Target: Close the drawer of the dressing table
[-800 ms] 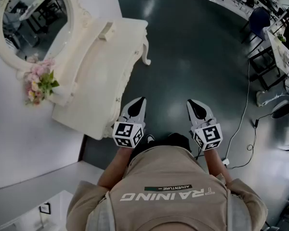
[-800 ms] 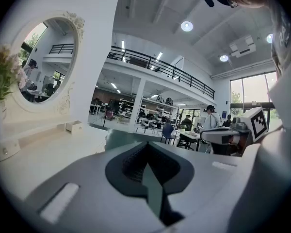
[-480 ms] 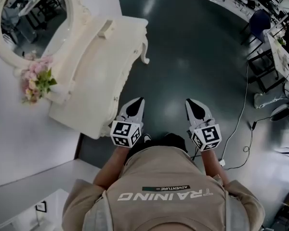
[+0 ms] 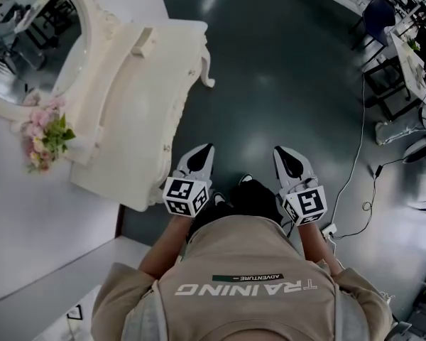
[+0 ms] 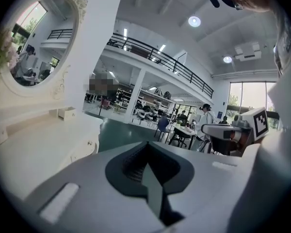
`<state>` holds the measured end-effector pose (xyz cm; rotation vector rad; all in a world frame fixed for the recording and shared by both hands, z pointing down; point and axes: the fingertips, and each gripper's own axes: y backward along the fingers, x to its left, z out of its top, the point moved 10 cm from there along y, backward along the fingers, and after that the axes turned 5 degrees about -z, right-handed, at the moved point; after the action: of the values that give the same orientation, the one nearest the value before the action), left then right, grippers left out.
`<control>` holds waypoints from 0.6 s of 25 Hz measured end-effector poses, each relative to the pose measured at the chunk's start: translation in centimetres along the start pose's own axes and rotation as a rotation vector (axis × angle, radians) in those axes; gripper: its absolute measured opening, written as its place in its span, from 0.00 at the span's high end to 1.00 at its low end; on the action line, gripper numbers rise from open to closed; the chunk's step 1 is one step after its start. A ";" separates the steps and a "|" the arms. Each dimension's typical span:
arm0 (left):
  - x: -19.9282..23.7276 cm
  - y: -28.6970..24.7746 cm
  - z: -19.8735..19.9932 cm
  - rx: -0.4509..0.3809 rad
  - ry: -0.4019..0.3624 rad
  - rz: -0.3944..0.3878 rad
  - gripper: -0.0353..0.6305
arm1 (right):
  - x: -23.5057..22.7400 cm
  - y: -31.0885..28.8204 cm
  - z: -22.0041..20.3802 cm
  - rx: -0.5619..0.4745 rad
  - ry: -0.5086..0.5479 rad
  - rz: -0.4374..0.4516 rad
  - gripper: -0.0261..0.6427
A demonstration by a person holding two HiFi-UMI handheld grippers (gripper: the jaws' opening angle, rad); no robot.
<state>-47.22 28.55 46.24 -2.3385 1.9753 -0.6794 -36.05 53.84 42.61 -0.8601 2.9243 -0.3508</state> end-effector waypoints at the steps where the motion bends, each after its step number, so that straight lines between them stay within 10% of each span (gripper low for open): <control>1: 0.1 -0.5 0.0 0.007 0.011 -0.008 0.92 | -0.4 -0.1 -0.4 0.015 -0.009 -0.005 0.96; 15: 5.1 -12.6 7.6 0.070 -0.083 0.025 0.92 | -10.2 -14.2 -0.4 -0.061 -0.100 0.069 0.96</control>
<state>-32.38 24.32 44.49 -2.2605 1.9111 -0.6278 -20.08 47.81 46.49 -0.7591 2.8769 -0.2082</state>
